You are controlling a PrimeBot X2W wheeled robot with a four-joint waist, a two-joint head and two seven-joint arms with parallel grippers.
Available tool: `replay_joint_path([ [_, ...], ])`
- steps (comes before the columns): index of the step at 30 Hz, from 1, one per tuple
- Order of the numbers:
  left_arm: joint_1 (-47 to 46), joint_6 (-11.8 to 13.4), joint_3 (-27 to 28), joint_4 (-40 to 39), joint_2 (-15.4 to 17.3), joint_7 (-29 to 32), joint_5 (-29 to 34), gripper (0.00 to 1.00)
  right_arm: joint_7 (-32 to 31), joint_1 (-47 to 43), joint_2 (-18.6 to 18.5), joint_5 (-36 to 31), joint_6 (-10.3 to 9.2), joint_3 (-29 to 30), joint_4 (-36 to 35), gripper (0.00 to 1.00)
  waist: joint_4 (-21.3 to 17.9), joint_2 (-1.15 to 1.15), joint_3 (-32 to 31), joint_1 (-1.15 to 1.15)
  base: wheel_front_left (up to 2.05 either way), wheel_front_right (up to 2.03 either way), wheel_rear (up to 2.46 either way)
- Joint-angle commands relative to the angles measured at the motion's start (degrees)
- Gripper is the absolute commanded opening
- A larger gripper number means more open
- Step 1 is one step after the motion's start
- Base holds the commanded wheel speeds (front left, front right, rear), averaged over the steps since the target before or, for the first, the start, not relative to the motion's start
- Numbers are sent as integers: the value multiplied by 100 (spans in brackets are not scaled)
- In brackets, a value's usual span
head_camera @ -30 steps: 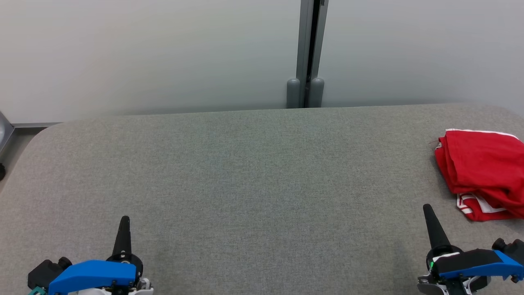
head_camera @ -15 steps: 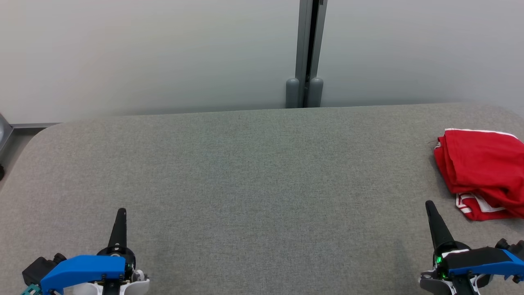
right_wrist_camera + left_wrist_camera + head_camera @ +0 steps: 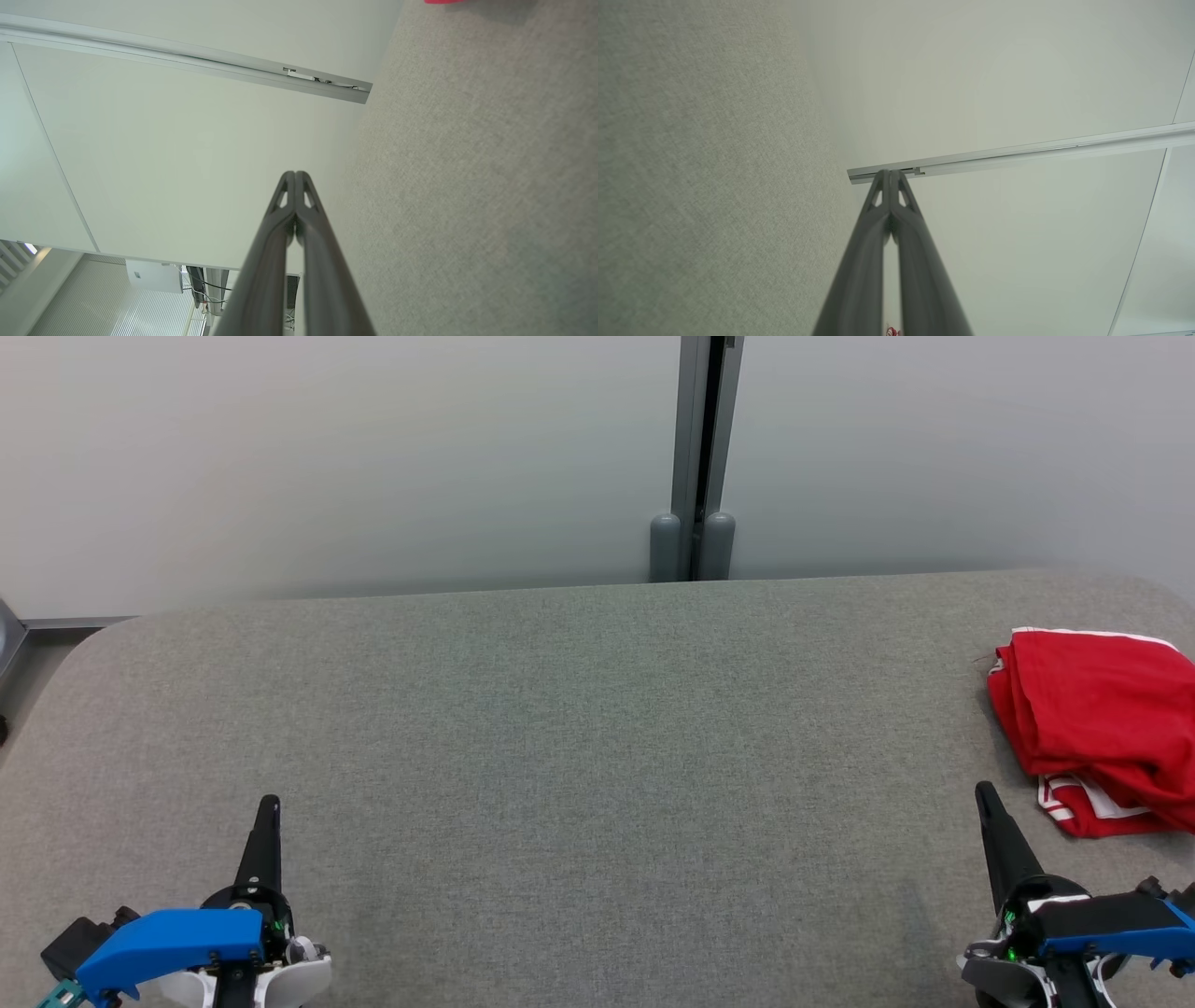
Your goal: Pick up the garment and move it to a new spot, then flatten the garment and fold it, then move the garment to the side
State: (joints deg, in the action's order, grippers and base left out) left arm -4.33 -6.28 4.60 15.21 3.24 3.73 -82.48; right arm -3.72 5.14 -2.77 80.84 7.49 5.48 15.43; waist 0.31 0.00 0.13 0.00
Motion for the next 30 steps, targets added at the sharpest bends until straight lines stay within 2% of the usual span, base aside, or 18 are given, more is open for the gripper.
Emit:
replay_joint_path([
  [1, -108, -42, 28, -46, -9, 35, -104, 0, -41, 106, -16, 129, 0, 22, -60, 0, -1, 0, 0, 0, 0, 0, 0],
  [26, -232, -157, 212, -134, -44, 300, -1006, 0, -297, 145, -18, 1175, 0, 118, -156, 0, -31, 0, 5, 0, 0, 0, 0],
  [30, -222, -136, 213, -129, -43, 304, -997, 0, -300, 145, -18, 1164, 0, 117, -155, 0, -31, 0, 5, 0, 0, 0, 0],
])
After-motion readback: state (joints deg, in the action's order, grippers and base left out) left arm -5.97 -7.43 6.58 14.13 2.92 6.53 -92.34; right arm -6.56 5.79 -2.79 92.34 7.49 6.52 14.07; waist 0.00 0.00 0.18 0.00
